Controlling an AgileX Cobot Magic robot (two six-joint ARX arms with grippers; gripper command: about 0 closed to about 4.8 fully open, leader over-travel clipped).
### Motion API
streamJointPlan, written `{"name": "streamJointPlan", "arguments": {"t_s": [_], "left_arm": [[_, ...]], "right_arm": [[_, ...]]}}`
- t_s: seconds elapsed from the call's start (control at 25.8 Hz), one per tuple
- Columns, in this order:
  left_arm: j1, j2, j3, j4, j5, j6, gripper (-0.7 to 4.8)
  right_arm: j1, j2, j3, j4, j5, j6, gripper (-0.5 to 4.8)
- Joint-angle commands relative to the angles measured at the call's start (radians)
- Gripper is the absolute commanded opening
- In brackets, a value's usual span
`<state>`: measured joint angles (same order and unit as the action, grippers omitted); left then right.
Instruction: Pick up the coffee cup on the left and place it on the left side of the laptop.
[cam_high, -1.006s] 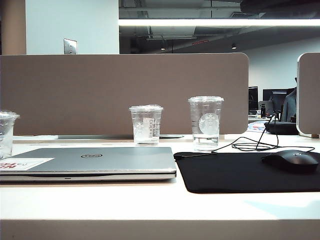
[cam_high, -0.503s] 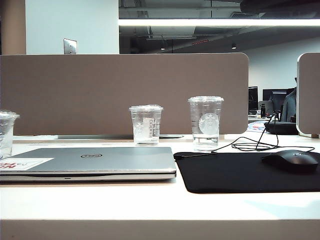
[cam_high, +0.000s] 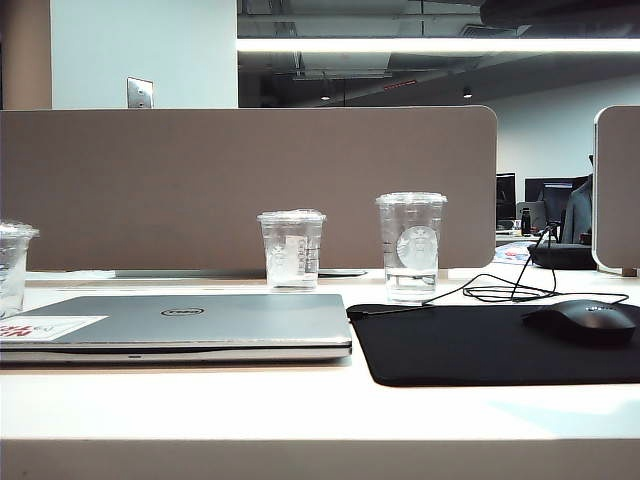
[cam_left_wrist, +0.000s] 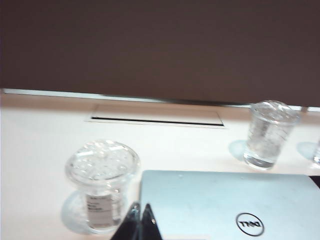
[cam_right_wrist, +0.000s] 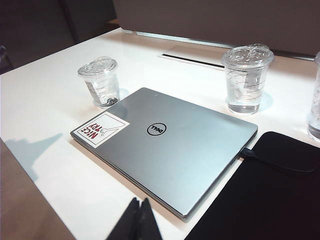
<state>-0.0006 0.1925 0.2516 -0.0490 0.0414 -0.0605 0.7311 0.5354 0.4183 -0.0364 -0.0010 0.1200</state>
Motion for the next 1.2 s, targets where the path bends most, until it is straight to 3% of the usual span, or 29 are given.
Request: {"name": "streamJointPlan", "arguments": {"t_s": [0.04, 0.46, 1.2], "left_arm": [[-0.027, -0.031, -0.039, 0.056, -0.019, 0.009, -0.06], [-0.034, -0.192, -0.177, 0.085, -0.030, 0.080, -0.06], [-0.035, -0.190, -0.245, 0.070, -0.044, 0.049, -0.05]], "right_arm": [[0.000, -0.003, 0.005, 0.015, -0.001, 0.003, -0.04], [0.000, -0.003, 0.005, 0.014, -0.002, 0.003, -0.04], [0.000, -0.003, 0.005, 0.010, -0.001, 0.003, -0.04]]}}
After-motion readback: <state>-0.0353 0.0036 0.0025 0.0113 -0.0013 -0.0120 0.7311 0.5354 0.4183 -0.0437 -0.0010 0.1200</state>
